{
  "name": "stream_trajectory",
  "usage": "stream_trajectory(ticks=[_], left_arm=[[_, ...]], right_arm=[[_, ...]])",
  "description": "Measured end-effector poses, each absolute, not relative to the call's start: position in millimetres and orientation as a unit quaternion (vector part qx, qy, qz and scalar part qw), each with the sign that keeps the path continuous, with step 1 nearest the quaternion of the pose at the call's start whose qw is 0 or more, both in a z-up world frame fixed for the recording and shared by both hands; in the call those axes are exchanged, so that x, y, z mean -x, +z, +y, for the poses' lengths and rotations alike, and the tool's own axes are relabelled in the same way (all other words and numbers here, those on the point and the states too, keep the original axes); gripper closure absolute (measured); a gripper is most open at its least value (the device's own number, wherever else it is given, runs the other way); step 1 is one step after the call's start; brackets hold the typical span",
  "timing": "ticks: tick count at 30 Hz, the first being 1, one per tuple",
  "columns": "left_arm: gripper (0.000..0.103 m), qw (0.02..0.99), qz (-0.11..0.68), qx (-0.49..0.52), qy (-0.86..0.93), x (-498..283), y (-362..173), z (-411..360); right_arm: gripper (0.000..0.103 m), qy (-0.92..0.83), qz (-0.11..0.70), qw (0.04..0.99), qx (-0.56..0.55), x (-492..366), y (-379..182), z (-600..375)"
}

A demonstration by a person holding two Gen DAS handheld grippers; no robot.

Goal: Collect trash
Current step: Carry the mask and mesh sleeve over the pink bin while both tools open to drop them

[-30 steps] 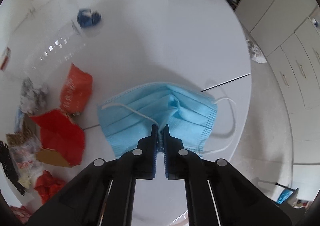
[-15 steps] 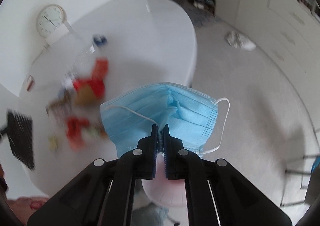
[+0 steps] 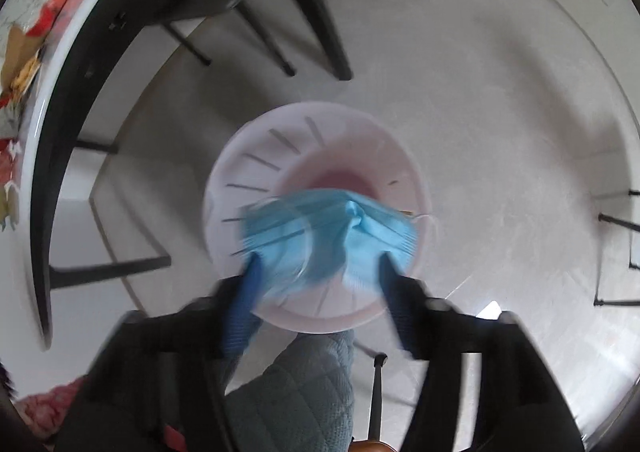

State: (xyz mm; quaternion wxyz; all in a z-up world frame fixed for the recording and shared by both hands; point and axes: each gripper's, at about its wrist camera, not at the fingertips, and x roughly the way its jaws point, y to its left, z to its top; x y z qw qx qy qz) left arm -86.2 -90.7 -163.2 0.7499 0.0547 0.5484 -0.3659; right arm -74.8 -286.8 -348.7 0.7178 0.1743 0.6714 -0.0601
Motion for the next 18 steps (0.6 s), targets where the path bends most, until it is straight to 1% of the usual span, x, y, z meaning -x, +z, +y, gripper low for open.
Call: stream_trajectory(ticks=[1,3,7,11,13,14,15,16,17,18], left_arm=[[0.09,0.745,0.554,-0.06,-0.367,86.6,-172.2,-101.1],[0.09,0.731,0.571,-0.071,-0.366,88.3,-194.2,-123.5],[0.09,0.715,0.593,-0.096,-0.356,92.5,-224.5,-152.4],[0.09,0.7,0.615,-0.109,-0.346,94.6,-247.2,-167.8],[0.085,0.695,0.621,-0.108,-0.345,96.5,-250.8,-171.5],[0.07,0.693,0.624,-0.107,-0.344,97.3,-252.5,-172.6],[0.048,0.695,0.625,-0.105,-0.341,97.6,-252.1,-172.8],[0.04,0.702,0.619,-0.101,-0.337,99.2,-248.1,-172.6],[0.034,0.71,0.611,-0.097,-0.335,100.7,-244.8,-172.2],[0.034,0.713,0.607,-0.096,-0.338,102.1,-241.5,-172.9]], right_arm=[[0.026,-0.064,0.667,0.72,-0.179,79.3,-342.7,-292.0],[0.022,-0.079,0.656,0.728,-0.184,89.9,-328.7,-304.5],[0.019,-0.102,0.642,0.736,-0.188,105.2,-308.9,-324.0],[0.018,-0.121,0.616,0.753,-0.198,108.1,-282.0,-341.2],[0.018,-0.127,0.601,0.763,-0.201,110.2,-271.5,-346.0],[0.018,-0.128,0.595,0.767,-0.203,110.0,-268.4,-347.0],[0.018,-0.129,0.592,0.769,-0.204,111.0,-265.5,-348.6],[0.018,-0.127,0.588,0.772,-0.205,110.6,-262.6,-348.4],[0.018,-0.126,0.585,0.775,-0.204,109.5,-260.1,-347.0],[0.018,-0.124,0.583,0.777,-0.202,108.1,-258.5,-344.4]])
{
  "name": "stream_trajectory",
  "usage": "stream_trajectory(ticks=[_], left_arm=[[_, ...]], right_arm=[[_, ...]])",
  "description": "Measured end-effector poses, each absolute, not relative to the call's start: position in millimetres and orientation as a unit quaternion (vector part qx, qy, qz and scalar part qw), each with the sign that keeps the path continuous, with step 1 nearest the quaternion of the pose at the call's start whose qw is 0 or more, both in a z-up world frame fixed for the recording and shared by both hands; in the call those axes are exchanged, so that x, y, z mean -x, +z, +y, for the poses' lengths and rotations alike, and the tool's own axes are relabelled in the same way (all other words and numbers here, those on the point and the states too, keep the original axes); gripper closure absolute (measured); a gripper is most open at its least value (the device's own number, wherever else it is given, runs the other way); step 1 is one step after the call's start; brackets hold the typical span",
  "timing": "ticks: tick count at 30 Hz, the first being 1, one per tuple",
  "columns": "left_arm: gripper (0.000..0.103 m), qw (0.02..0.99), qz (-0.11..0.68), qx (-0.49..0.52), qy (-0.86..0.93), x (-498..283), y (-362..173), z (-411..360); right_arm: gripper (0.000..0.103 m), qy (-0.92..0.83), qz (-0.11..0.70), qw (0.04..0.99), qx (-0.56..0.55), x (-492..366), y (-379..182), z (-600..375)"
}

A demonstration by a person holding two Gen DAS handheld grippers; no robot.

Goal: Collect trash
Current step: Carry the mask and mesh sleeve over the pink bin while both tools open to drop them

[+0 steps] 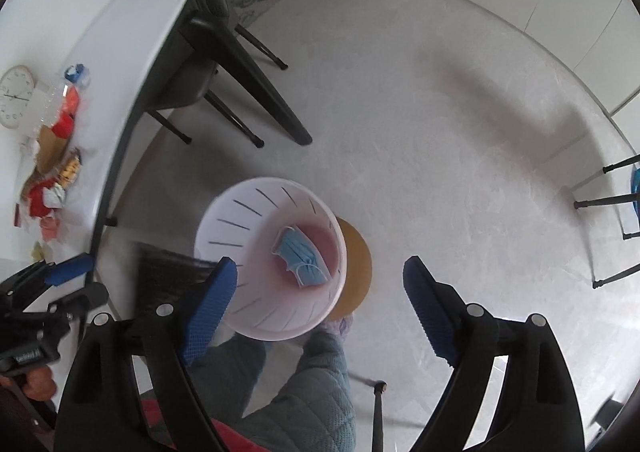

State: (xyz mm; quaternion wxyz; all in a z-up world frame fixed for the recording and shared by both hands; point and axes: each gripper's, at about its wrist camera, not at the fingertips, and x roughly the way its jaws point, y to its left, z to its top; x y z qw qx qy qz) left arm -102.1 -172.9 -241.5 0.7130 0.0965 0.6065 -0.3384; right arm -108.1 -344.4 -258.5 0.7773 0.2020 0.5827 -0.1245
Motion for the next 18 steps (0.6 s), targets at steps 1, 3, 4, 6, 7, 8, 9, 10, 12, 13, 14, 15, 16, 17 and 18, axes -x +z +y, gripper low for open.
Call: stream_trajectory(ticks=[1,3,4,6,7,8,9,10,12,13,14,15,16,17,18], left_arm=[[0.033,0.712,0.606,-0.098,-0.341,102.9,-240.6,-173.5],[0.029,0.714,0.604,-0.098,-0.34,102.2,-236.2,-172.9],[0.026,0.718,0.601,-0.095,-0.338,102.2,-231.7,-171.3],[0.021,0.727,0.594,-0.09,-0.333,101.2,-224.4,-172.7],[0.019,0.736,0.587,-0.088,-0.326,100.9,-216.3,-169.8],[0.015,0.743,0.581,-0.085,-0.321,101.9,-209.5,-169.6],[0.012,0.756,0.569,-0.08,-0.314,101.8,-198.1,-163.3],[0.011,0.764,0.561,-0.076,-0.311,101.2,-190.8,-157.3],[0.008,0.779,0.543,-0.066,-0.306,101.0,-171.8,-145.1],[0.008,0.784,0.537,-0.062,-0.306,98.6,-163.8,-139.9],[0.008,0.79,0.53,-0.056,-0.303,97.8,-153.6,-130.9],[0.008,0.797,0.523,-0.05,-0.299,97.1,-145.3,-122.9],[0.008,0.807,0.512,-0.04,-0.292,95.8,-134.0,-110.3],[0.008,0.816,0.503,-0.03,-0.283,94.4,-124.1,-97.8],[0.008,0.822,0.498,-0.023,-0.276,93.5,-117.7,-89.8]], right_arm=[[0.018,-0.124,0.581,0.779,-0.2,108.4,-258.2,-341.7],[0.018,-0.121,0.578,0.783,-0.195,107.4,-252.6,-338.1],[0.018,-0.12,0.578,0.784,-0.193,107.6,-250.7,-337.2],[0.018,-0.118,0.574,0.788,-0.187,107.1,-242.8,-333.8],[0.018,-0.117,0.571,0.791,-0.183,107.0,-237.8,-331.7],[0.018,-0.114,0.569,0.794,-0.18,106.1,-233.3,-331.7],[0.018,-0.112,0.566,0.798,-0.175,105.3,-225.2,-330.4],[0.018,-0.11,0.563,0.801,-0.171,105.3,-219.0,-329.0],[0.015,-0.104,0.554,0.809,-0.165,102.2,-205.0,-322.2],[0.013,-0.102,0.548,0.814,-0.163,99.9,-197.6,-319.4],[0.013,-0.099,0.542,0.819,-0.162,98.4,-190.7,-316.2],[0.013,-0.092,0.536,0.824,-0.16,95.9,-183.3,-312.3],[0.013,-0.087,0.532,0.827,-0.159,93.4,-179.0,-309.3],[0.013,-0.079,0.525,0.833,-0.158,89.3,-171.4,-304.0],[0.012,-0.072,0.519,0.838,-0.155,85.2,-164.8,-298.9]])
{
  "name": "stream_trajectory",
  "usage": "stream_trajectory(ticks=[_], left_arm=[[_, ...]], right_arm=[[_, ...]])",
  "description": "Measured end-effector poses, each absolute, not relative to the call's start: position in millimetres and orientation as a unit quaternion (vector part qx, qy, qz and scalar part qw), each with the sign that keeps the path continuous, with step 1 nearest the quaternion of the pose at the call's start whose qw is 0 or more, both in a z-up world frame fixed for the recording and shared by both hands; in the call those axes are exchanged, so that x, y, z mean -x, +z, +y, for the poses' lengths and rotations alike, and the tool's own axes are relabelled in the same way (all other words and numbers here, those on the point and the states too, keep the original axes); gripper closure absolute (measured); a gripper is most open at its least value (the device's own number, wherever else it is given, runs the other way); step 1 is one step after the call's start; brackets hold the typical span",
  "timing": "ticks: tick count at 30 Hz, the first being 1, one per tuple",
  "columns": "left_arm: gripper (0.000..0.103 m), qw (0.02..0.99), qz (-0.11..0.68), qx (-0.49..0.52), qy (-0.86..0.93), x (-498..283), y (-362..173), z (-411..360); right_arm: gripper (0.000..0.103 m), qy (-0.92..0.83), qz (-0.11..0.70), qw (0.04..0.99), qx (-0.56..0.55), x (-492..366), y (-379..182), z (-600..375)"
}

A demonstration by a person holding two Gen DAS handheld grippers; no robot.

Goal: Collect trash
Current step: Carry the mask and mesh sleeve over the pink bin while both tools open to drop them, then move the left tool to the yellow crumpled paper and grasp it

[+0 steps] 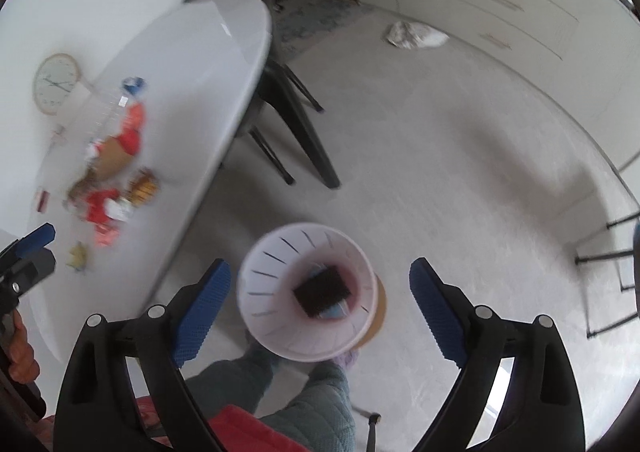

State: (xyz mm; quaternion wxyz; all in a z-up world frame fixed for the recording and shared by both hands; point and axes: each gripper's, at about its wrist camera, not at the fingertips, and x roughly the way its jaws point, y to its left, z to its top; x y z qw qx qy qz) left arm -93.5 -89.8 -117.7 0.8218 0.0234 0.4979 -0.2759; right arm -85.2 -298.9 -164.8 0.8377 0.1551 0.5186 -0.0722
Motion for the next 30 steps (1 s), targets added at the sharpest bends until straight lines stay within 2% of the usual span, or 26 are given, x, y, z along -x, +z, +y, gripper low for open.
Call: stream_trajectory(ticks=[4,7,15,25,30], left_arm=[[0.008,0.845,0.485,0.015,-0.224,81.3,-97.0,-37.4],[0.008,0.854,0.482,0.039,-0.191,73.2,-96.2,5.8],[0.008,0.854,0.508,0.026,-0.107,59.4,-142.6,86.1],[0.009,0.828,0.547,0.004,-0.124,42.0,-200.7,104.4],[0.02,0.813,0.564,-0.019,-0.14,33.3,-224.0,99.1]], right_arm=[[0.007,-0.048,0.497,0.855,-0.141,67.8,-143.3,-274.8],[0.006,-0.025,0.489,0.862,-0.128,51.4,-134.1,-253.0],[0.006,0.016,0.496,0.864,-0.087,17.9,-134.0,-186.1],[0.006,0.032,0.513,0.856,-0.053,2.0,-137.4,-125.8],[0.006,0.021,0.525,0.85,-0.048,-1.4,-143.7,-117.2]])
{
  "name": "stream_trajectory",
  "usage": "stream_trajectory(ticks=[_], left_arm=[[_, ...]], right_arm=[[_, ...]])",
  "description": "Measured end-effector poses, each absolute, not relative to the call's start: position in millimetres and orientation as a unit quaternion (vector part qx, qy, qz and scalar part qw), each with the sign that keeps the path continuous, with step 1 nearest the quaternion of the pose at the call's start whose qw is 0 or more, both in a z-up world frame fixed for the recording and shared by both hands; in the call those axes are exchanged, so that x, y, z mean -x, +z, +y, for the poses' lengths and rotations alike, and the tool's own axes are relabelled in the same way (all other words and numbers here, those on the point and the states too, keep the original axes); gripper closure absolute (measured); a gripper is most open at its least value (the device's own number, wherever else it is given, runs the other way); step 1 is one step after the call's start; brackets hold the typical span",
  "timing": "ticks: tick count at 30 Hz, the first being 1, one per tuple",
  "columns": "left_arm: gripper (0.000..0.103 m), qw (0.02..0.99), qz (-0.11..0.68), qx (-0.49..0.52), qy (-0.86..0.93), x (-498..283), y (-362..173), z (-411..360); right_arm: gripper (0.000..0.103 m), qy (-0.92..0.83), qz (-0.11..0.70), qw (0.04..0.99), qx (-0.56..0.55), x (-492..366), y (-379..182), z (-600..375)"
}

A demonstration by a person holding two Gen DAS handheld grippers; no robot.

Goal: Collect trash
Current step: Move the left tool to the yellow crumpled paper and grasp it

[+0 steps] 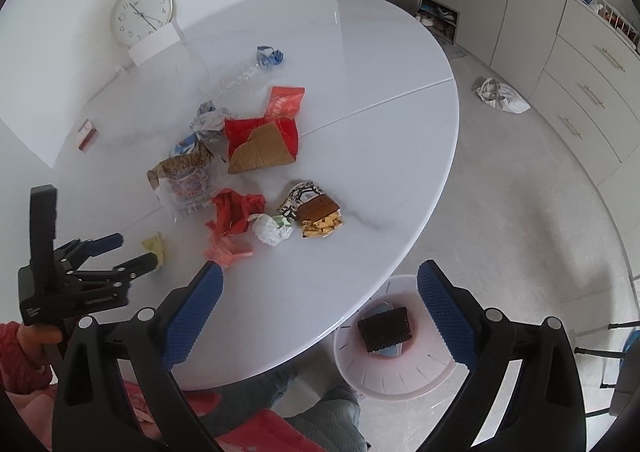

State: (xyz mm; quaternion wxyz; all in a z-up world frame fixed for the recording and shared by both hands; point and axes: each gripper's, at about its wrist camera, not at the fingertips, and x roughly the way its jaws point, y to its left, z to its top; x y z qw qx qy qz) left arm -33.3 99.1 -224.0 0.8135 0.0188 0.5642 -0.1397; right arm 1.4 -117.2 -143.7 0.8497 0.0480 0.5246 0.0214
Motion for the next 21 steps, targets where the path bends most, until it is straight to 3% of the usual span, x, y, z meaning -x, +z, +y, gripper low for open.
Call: stream_trajectory(ticks=[10,14,21], left_arm=[[0.057,0.789,0.593,-0.038,-0.157,22.9,-246.8,104.3],[0.064,0.792,0.585,-0.058,-0.164,28.1,-246.0,104.5],[0.068,0.794,0.581,-0.06,-0.169,33.6,-241.8,105.3]], right_arm=[[0.006,0.005,0.544,0.838,-0.042,-14.1,-157.9,-111.7],[0.006,0.002,0.557,0.83,-0.037,-22.7,-170.3,-111.5],[0.007,0.009,0.567,0.823,-0.001,-57.1,-197.1,-111.4]])
